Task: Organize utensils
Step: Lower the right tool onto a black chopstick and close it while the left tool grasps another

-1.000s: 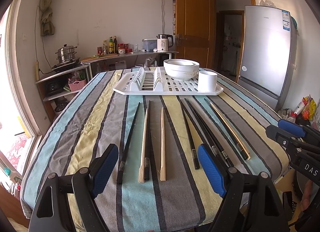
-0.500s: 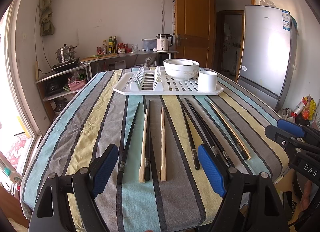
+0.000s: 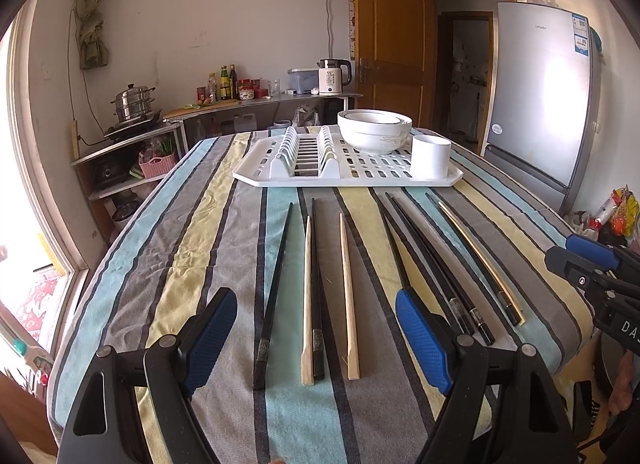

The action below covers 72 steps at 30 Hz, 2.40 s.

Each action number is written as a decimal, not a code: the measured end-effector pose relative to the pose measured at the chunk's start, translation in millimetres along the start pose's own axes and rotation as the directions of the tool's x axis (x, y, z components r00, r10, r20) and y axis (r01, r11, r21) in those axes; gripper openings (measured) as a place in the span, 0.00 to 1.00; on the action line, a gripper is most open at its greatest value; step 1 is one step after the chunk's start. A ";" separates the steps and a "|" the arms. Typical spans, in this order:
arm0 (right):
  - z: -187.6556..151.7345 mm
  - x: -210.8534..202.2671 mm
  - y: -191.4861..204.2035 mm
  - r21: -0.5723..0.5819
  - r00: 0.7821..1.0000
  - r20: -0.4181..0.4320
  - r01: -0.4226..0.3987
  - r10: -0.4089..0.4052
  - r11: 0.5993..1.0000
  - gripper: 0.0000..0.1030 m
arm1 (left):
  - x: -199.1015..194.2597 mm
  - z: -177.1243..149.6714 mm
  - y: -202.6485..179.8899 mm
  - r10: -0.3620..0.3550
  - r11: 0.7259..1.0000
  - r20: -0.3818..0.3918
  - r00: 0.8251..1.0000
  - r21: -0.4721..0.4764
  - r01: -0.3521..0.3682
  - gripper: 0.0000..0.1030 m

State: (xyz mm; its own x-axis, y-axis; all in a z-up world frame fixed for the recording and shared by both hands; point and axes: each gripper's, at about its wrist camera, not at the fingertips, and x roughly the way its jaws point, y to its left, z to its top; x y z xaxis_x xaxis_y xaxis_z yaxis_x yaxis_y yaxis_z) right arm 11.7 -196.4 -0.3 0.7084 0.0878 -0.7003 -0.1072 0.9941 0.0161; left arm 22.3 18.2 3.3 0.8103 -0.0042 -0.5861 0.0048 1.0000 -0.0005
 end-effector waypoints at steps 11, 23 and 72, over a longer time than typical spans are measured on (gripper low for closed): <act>25.9 42.6 1.3 -0.005 0.997 -0.057 -0.054 0.054 0.999 0.50 | 52.4 35.8 27.0 -0.034 0.999 -0.097 0.995 0.019 0.036 0.75; 54.5 119.0 6.3 -0.017 0.979 -0.185 -0.090 0.085 0.996 0.37 | 134.9 70.0 59.6 -0.044 0.998 -0.219 0.975 0.041 0.054 0.61; 78.4 194.5 12.0 -0.038 0.932 -0.355 -0.089 0.070 0.995 0.06 | 188.0 87.6 27.9 -0.104 0.976 -0.373 0.922 0.138 0.166 0.05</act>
State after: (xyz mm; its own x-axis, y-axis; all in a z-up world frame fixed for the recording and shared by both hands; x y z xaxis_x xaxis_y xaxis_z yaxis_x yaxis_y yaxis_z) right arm 202.9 -162.4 -80.3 0.4049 0.1284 -0.9053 -0.1963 0.9792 0.0510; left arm 226.0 45.1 -35.8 0.5283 -0.1072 -0.8422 0.2204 0.9753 0.0141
